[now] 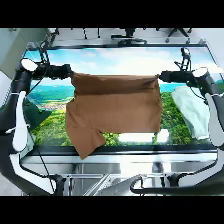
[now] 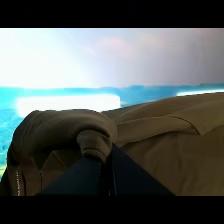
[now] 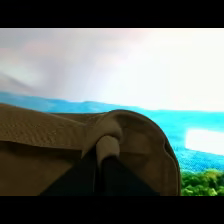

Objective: Fold the shirts.

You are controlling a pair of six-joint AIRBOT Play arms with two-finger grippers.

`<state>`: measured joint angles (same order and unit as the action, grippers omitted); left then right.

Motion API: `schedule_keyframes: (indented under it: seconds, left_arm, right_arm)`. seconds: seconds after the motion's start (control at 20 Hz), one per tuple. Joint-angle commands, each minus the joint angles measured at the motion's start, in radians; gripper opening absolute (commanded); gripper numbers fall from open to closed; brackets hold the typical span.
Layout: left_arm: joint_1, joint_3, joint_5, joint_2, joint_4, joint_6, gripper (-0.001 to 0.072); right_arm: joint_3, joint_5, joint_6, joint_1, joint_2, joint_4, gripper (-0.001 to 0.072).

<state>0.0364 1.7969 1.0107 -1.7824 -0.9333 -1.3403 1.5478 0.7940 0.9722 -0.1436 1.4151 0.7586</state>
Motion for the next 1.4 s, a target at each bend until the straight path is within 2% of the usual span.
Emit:
schedule_keyframes:
  seconds: [0.0, 0.05, 0.1, 0.25, 0.35, 0.5, 0.7, 0.9, 1.05, 1.2, 1.25, 1.3, 1.35]
  left_arm:
    - [0.034, 0.143, 0.102, -0.097, 0.094, -0.015, 0.0055]
    - [0.055, 0.181, 0.161, -0.095, 0.098, -0.015, 0.0388]
    - [0.077, 0.224, 0.234, -0.092, 0.096, -0.029, 0.0647]
    - [0.165, 0.258, 0.428, -0.051, 0.097, -0.066, 0.0651]
    - [0.219, 0.129, 0.496, 0.032, 0.094, -0.052, 0.065]
    - [0.281, -0.194, 0.557, 0.186, 0.047, -0.008, 0.065]
    - [0.36, -0.67, 0.455, 0.378, -0.09, 0.037, 0.065]
    - [0.4, -0.979, 0.236, 0.438, -0.066, 0.104, 0.065]
    - [0.397, -1.039, 0.134, 0.377, 0.05, 0.172, 0.065]
    - [0.379, -0.987, 0.134, 0.262, 0.183, 0.245, 0.065]
    - [0.357, -0.961, 0.134, 0.224, 0.213, 0.257, 0.065]
    - [0.335, -0.936, 0.135, 0.192, 0.228, 0.264, 0.065]
    - [0.301, -0.906, 0.138, 0.16, 0.229, 0.265, 0.0649]
  right_arm:
    - [-0.002, -0.027, 0.0, 0.002, 0.026, 0.002, 0.0242]
    - [-0.002, 0.005, 0.0, -0.013, 0.003, 0.013, 0.04]
    - [-0.002, 0.06, 0.001, -0.036, -0.031, 0.041, 0.0405]
    - [-0.003, 0.273, 0.074, -0.128, -0.136, 0.152, 0.04]
    - [-0.032, 0.41, 0.099, -0.195, -0.199, 0.185, 0.0296]
    - [-0.22, 0.468, 0.093, -0.275, -0.324, 0.185, 0.0286]
    - [-0.489, 0.451, 0.079, -0.374, -0.482, 0.184, 0.0304]
    - [-0.649, 0.396, 0.09, -0.38, -0.529, 0.143, 0.0306]
    - [-0.709, 0.405, 0.082, -0.374, -0.53, 0.099, 0.0306]
    - [-0.753, 0.418, 0.079, -0.363, -0.529, 0.093, 0.0306]
    - [-0.77, 0.418, 0.079, -0.357, -0.529, 0.093, 0.033]
    - [-0.791, 0.414, 0.079, -0.35, -0.529, 0.092, 0.0436]
    - [-0.809, 0.408, 0.079, -0.342, -0.525, 0.092, 0.046]
